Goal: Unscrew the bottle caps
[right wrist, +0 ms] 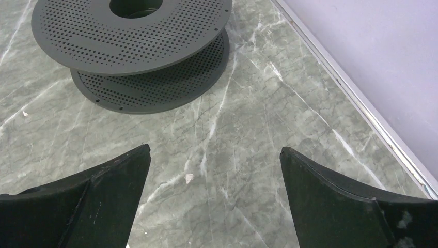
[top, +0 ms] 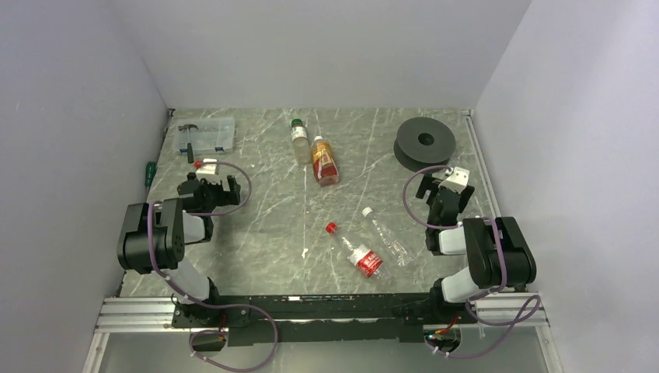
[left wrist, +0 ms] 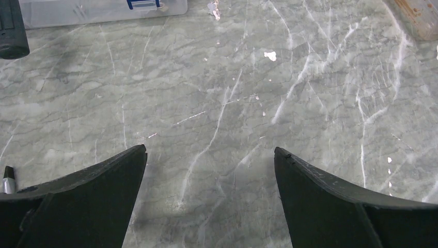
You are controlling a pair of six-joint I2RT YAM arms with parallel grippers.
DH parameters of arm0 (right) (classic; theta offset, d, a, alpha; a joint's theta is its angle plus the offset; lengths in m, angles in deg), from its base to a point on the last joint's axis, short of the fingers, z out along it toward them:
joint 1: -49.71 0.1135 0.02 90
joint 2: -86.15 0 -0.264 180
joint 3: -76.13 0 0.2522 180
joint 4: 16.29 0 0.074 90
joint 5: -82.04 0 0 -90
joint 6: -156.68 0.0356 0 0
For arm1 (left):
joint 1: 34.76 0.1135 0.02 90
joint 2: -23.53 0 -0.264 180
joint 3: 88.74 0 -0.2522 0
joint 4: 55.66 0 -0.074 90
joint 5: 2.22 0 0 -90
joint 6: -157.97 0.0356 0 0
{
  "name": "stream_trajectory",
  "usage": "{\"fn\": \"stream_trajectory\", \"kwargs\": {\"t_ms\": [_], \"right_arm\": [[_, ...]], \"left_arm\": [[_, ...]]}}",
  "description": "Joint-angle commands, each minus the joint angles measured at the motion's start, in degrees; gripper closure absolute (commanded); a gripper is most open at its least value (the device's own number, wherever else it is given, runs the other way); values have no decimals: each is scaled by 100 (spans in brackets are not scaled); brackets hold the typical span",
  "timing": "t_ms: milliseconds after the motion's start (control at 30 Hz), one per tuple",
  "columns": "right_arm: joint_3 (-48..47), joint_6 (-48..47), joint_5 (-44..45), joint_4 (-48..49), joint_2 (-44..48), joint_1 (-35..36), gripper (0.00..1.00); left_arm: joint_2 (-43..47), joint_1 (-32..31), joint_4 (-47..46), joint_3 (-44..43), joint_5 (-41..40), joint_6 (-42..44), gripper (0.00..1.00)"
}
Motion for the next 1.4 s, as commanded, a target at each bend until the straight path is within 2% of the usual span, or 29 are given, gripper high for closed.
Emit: {"fn": "stream_trajectory", "kwargs": {"t_ms": [0, 300, 333, 400, 433, 467, 533, 600, 667, 733, 833, 900, 1033, 1167, 1367], "right_arm": [[-35, 36, -22, 264, 96, 2, 0], [-65, -16, 4, 305, 151, 11, 0], [-240, 0, -11, -121, 282, 19, 0], [-995, 43, 96, -1556, 524, 52, 0], [-1520, 254, 146, -2865, 544, 60, 0], [-2071, 422, 148, -3712, 470, 55, 0], [-2818, 794, -18, -4639, 308, 59, 0], [-3063, 1286, -355, -4748, 382, 50, 0], [-3146, 2012, -1044, -4622, 541, 7, 0], [-3361, 2892, -1525, -4915, 618, -2, 0], [-3549, 2600, -2866, -4787, 509, 13, 0], [-3594, 2449, -3221, -4667, 453, 156, 0], [-4225, 1789, -2065, -5664, 326, 997, 0], [-4517, 1536, -1047, -6085, 342, 1787, 3], [-4439, 1556, -514, -6367, 712, 2308, 1]], "left_arm": [[33, -23, -203, -32, 17, 24, 1], [66, -5, -255, -22, 129, 15, 1], [215, 43, 28, -71, 268, 2, 1], [642, 121, 1531, -658, 324, -65, 1], [723, 126, 2479, -1290, 339, 37, 1], [728, 127, 3381, -1852, 355, 159, 1], [620, 130, 4665, -2649, 276, 122, 1], [542, 130, 5651, -3210, 390, 111, 1], [523, 134, 6303, -3633, 484, 22, 1], [527, 128, 6829, -4005, 686, -18, 1], [294, 106, 7737, -4752, 1083, -67, 1], [-24, 6, 8355, -5390, 1241, -266, 1], [-716, -453, 9084, -6544, 1056, -293, 1], [-1560, -1019, 9385, -7517, 606, -488, 1], [-2764, -1786, 9488, -8966, 146, -907, 1]]}}
